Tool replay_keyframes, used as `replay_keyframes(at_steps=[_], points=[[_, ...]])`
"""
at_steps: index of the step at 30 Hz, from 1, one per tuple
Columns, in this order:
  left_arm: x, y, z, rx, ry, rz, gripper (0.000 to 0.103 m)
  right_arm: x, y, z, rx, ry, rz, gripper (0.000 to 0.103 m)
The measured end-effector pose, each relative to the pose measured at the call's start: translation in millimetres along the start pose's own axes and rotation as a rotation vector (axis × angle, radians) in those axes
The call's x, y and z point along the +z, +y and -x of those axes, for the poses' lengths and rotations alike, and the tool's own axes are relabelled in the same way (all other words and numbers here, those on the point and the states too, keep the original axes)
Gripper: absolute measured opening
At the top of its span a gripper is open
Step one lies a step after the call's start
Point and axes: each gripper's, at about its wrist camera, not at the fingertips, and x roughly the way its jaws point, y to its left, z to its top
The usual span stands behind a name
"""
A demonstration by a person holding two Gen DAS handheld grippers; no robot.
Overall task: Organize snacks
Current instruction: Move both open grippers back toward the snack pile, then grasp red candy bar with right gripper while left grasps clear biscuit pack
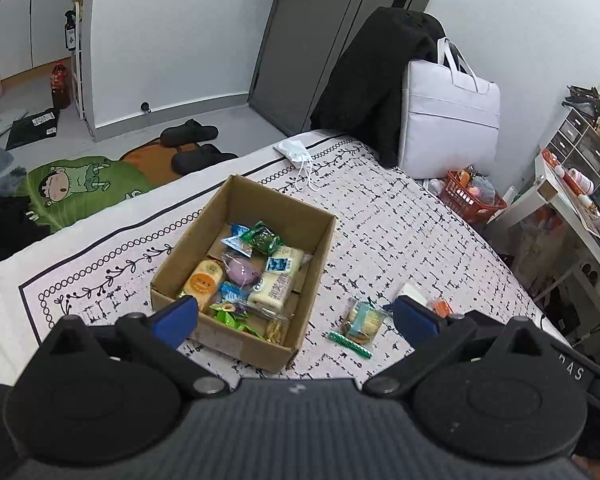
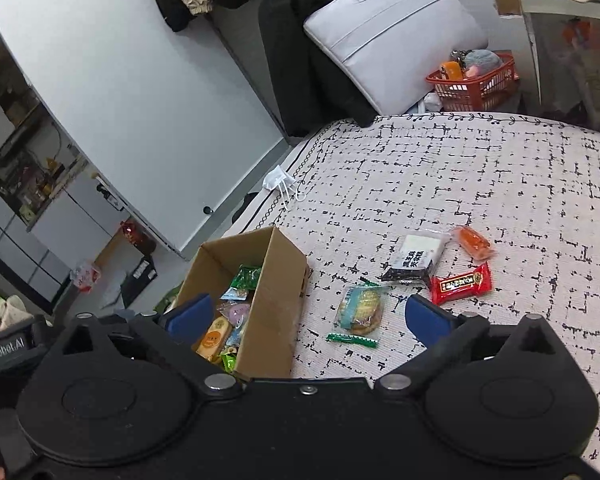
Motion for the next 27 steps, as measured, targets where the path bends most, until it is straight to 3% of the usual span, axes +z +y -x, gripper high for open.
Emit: replay_keyframes(at_steps=[8, 27], points=[[-8.8, -20.9, 9.5, 0.023, -0.021, -0.027, 0.103, 3.7, -15.1, 17.2, 0.027, -0.036, -0.029, 0.103], [-26.2, -63.2, -16.6, 0.011, -0.027, -0.033, 0.103, 8.2, -74.1, 17.9, -0.059, -0.037, -0.132, 0.103]])
